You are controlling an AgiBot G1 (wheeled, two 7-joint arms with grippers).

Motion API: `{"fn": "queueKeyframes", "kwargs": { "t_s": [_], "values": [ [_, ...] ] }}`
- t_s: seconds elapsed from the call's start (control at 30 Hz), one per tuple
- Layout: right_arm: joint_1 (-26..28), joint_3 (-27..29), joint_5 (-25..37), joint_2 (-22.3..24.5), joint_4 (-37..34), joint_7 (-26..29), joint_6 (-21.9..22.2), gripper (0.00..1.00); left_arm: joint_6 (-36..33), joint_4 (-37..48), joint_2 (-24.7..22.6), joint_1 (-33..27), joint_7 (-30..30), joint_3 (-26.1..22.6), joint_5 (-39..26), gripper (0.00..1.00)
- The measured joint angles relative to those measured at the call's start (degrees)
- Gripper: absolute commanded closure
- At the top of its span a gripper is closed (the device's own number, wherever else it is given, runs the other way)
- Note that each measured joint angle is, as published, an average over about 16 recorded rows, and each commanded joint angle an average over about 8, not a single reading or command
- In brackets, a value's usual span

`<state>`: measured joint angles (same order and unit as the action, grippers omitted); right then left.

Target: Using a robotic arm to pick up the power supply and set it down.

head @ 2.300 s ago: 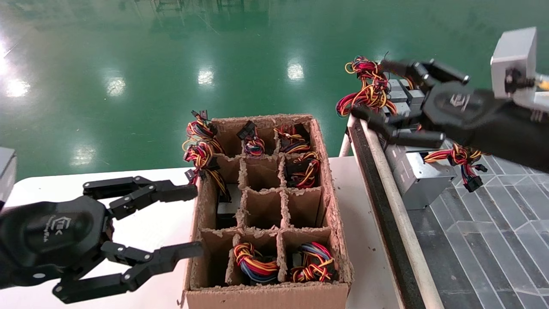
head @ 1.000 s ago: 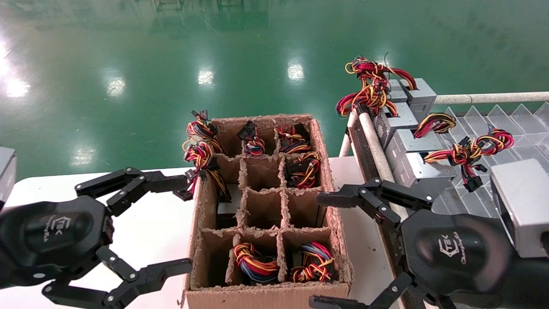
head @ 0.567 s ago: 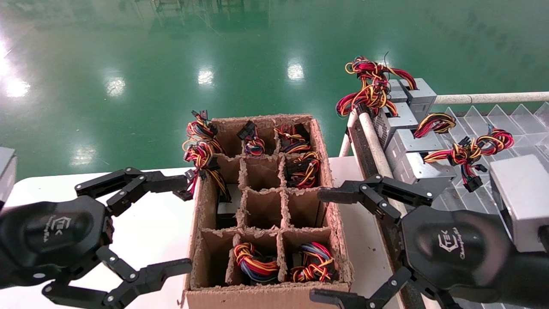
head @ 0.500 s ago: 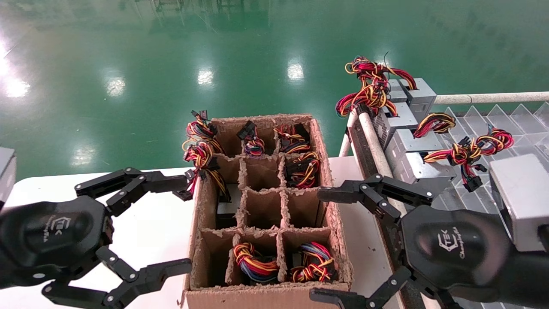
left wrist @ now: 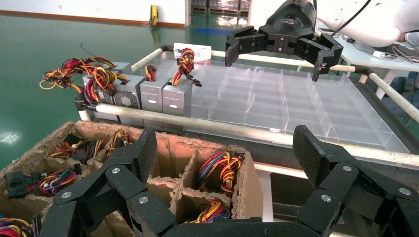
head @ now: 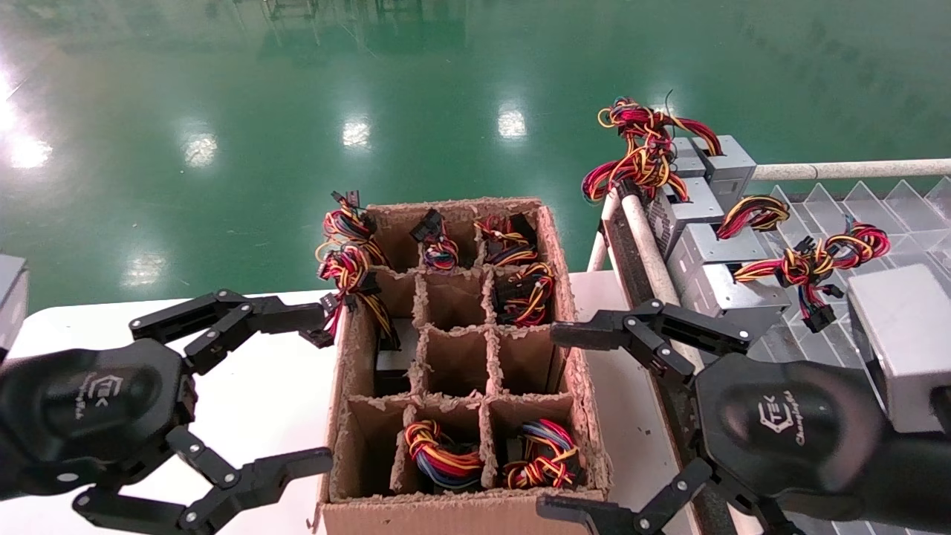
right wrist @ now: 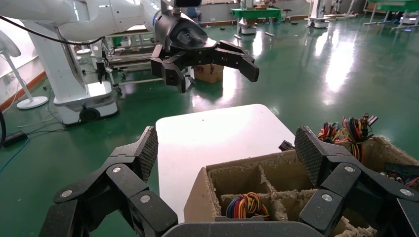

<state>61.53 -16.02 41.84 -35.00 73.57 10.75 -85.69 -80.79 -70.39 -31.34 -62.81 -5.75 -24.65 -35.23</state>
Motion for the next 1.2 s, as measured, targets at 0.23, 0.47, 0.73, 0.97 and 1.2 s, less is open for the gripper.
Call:
{"fn": "queueKeyframes", "kwargs": {
  "t_s": [0.23,0.47,0.73,0.97,1.2],
  "values": [
    [0.02,0.00,0.03,-0.02,-0.04,-0.02,0.03,0.00,0.00,0.00,0.00,0.00,0.00,0.00,0.00,0.00],
    [0.05,0.00,0.05,-0.03,-0.06,-0.04,0.05,0.00,0.00,0.00,0.00,0.00,0.00,0.00,0.00,0.00],
    [0.06,0.00,0.06,-0.03,-0.08,-0.05,0.06,0.00,0.00,0.00,0.00,0.00,0.00,0.00,0.00,0.00],
    [0.07,0.00,0.06,-0.03,-0.08,-0.05,0.06,0.00,0.00,0.00,0.00,0.00,0.00,0.00,0.00,0.00],
    [0.07,0.00,0.06,-0.03,-0.08,-0.05,0.05,0.00,0.00,0.00,0.00,0.00,0.00,0.00,0.00,0.00]
  ]
}}
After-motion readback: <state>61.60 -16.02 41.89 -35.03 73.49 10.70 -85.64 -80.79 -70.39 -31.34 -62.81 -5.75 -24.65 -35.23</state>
